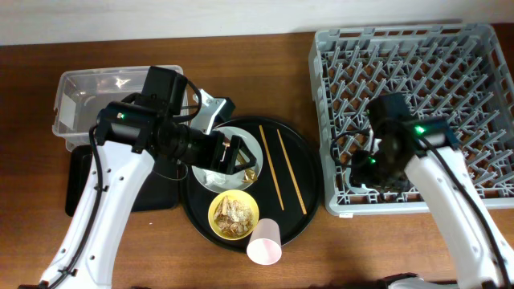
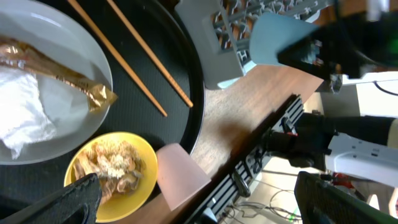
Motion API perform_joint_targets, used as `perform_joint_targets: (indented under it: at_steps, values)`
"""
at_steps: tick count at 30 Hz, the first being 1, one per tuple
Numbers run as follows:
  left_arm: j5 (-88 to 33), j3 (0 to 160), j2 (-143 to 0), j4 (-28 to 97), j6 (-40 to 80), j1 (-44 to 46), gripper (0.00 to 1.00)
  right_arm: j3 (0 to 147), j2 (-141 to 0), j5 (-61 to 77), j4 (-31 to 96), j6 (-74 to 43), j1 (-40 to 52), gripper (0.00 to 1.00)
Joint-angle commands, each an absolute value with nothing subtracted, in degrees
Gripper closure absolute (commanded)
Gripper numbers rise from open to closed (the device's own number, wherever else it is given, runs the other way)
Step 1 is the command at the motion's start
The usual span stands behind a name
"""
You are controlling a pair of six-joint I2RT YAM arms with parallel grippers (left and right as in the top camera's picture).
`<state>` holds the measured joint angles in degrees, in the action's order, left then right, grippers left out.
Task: Sort waste into correct bins and load items into the dishwasher rack
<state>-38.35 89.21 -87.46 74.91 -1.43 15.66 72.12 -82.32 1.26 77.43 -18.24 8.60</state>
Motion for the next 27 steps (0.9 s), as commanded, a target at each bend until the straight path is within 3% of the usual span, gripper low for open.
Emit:
perform_joint_targets:
  at_steps: [1,2,3,4,6,10,14,18,27]
  values:
    - [-38.06,89.78,-86.63,75.57,-1.1,15.49,0.01,72.31,-88.53,0.64,78.54,-18.96,8.45,0.4]
    - [-38.06,89.78,-86.63,75.99,-1.1,15.49,0.01,72.31,-89.67,0.78,78.89,-18.94,8.45,0.21]
    - [-38.04,89.78,-86.63,76.01,-1.08,15.49,0.06,72.31,-89.84,0.58,78.43,-18.96,8.45,0.08]
    - [-38.04,89.78,-86.54,76.01,-1.06,15.49,0.11,72.34,-89.6,0.58,77.8,-18.96,8.43,0.02]
    - [-34.35,89.78,-85.19,76.25,0.32,16.86,0.22,72.34,-86.56,0.58,75.85,-18.94,7.79,0.01]
    - [-17.65,89.78,-80.82,78.41,7.33,26.76,0.28,74.17,-74.39,0.82,75.13,-18.96,7.79,0.01]
    - [-1.98,82.06,-80.82,79.44,20.64,44.64,0.28,75.22,-60.4,8.4,72.71,-16.38,7.86,0.01]
    - [0.32,72.18,-80.82,73.8,24.91,54.3,0.28,75.22,-55.94,11.4,72.47,-14.96,7.86,0.01]
    - [2.96,55.88,-80.82,57.87,24.84,63.37,0.38,75.22,-56.23,17.82,72.6,-12.23,7.86,0.01]
